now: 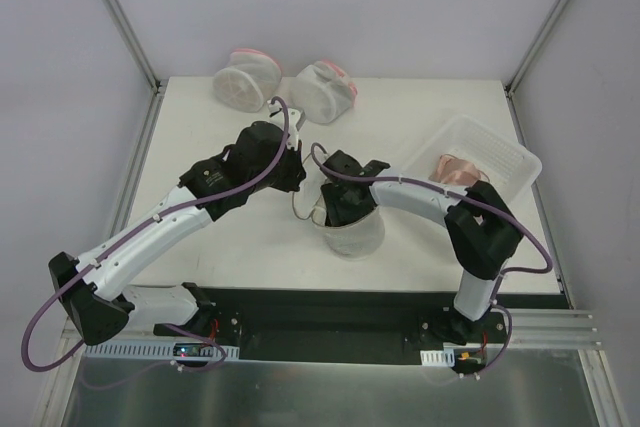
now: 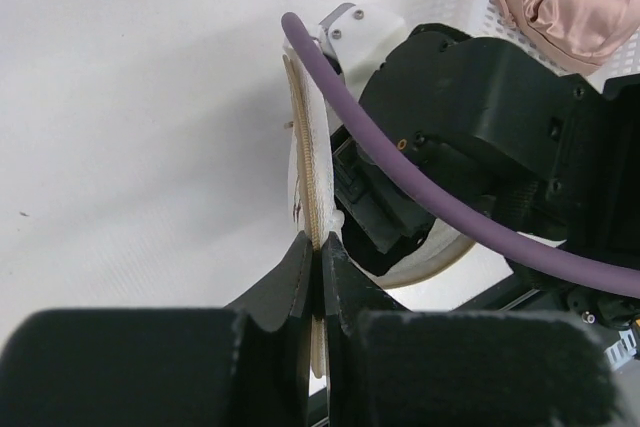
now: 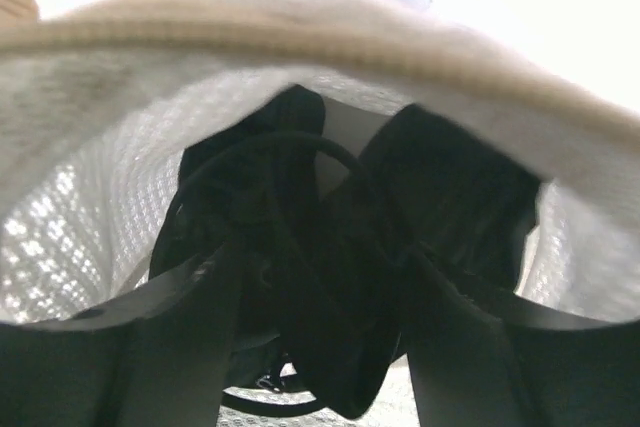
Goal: Unzip the laundry bag and remove the bra
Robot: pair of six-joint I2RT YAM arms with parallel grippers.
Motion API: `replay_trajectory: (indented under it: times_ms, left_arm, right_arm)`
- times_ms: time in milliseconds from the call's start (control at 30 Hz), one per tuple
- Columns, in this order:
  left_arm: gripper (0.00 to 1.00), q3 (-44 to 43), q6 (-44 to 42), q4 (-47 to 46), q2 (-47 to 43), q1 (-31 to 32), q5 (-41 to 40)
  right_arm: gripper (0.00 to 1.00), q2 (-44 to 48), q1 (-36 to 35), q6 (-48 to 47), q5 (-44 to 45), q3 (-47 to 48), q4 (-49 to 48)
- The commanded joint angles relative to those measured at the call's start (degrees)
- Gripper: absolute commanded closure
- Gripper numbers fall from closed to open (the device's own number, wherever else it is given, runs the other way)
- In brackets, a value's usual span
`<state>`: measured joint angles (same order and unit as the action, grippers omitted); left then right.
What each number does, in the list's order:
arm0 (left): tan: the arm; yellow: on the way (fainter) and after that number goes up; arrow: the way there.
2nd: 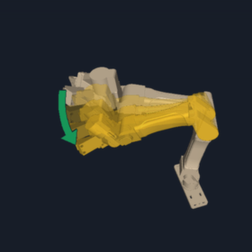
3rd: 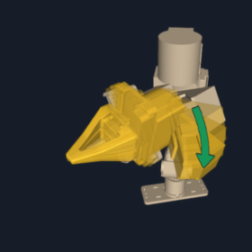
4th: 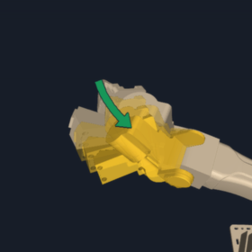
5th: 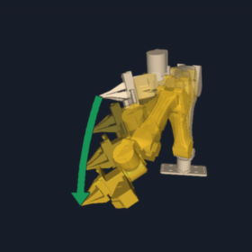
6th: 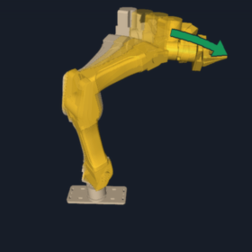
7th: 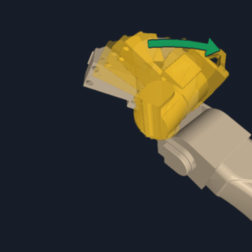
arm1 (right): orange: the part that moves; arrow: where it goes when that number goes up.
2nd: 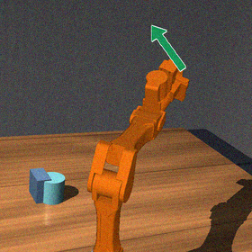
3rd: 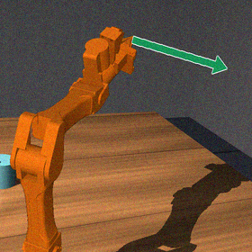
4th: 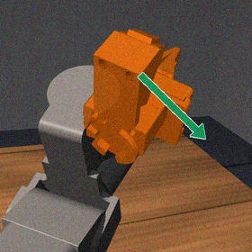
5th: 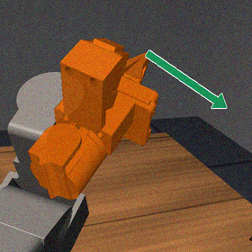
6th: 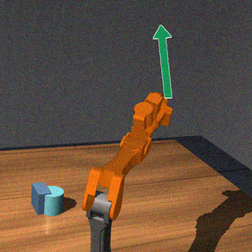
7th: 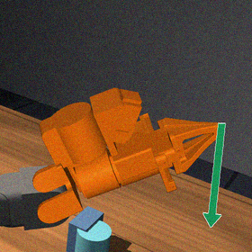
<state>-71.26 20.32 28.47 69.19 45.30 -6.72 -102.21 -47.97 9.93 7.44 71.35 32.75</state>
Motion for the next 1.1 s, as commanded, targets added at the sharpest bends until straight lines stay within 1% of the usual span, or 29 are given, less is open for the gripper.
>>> replay_trajectory:
  times_ms: [0, 33, 67, 100, 133, 167, 267, 433, 667, 900, 967, 1067]
  left_arm:
    - [1.00, 0.3, -0.1, -0.7, -1.5, -0.1, -1.5]
    - [1.00, 0.3, -0.1, -0.7, -1.4, -0.1, -1.5]
    - [1.00, 0.3, -0.1, -0.7, -1.4, -0.1, -1.5]
    - [1.00, 0.3, 0.0, -0.7, -1.4, -0.1, -1.5]
    - [1.00, 0.3, 0.0, -0.7, -1.3, -0.1, -1.5]
    - [1.00, 0.3, 0.0, -0.7, -1.2, -0.1, -1.5]
    - [1.00, 0.3, -0.2, -0.7, -1.1, -0.1, -1.8]
    - [1.00, 0.7, -0.5, -0.7, -0.6, -0.1, -2.8]
    - [1.00, 1.2, -0.1, -0.7, 0.7, -0.2, -3.2]
    - [1.00, 1.1, 0.3, -0.7, 1.7, -0.2, -2.5]
    - [1.00, 1.0, 0.3, -0.7, 1.7, -0.2, -2.3]
    - [1.00, 0.9, 0.3, -0.7, 1.8, -0.2, -2.3]
  right_arm:
    - [0.47, -0.5, -0.5, 0.6, -1.1, 1.1, -0.4]
    - [0.62, 0.0, -0.5, 0.6, -0.8, 1.0, -0.3]
    - [0.74, 0.8, -0.5, 0.8, -0.5, 1.2, -0.2]
    - [0.82, 2.7, -0.5, 1.0, 0.0, 1.2, -0.1]
    - [0.97, 3.9, -0.6, 1.1, 0.7, 1.2, -0.1]
    - [0.99, 5.2, -0.6, 1.1, 1.4, 1.2, 0.1]
    - [0.99, 10.5, -0.6, 1.0, 2.5, 1.5, 1.0]
    - [0.99, 20.4, -0.9, 0.1, 1.8, 3.2, 2.1]
    - [0.99, 29.2, -2.0, 0.6, 0.7, 4.8, 2.1]
    - [0.99, 35.6, -2.0, 0.9, 4.5, 4.9, -0.8]
    - [0.98, 35.9, -1.9, 1.3, 6.7, 4.8, -1.7]
    - [0.99, 35.4, -1.8, 1.8, 7.8, 5.5, -3.0]
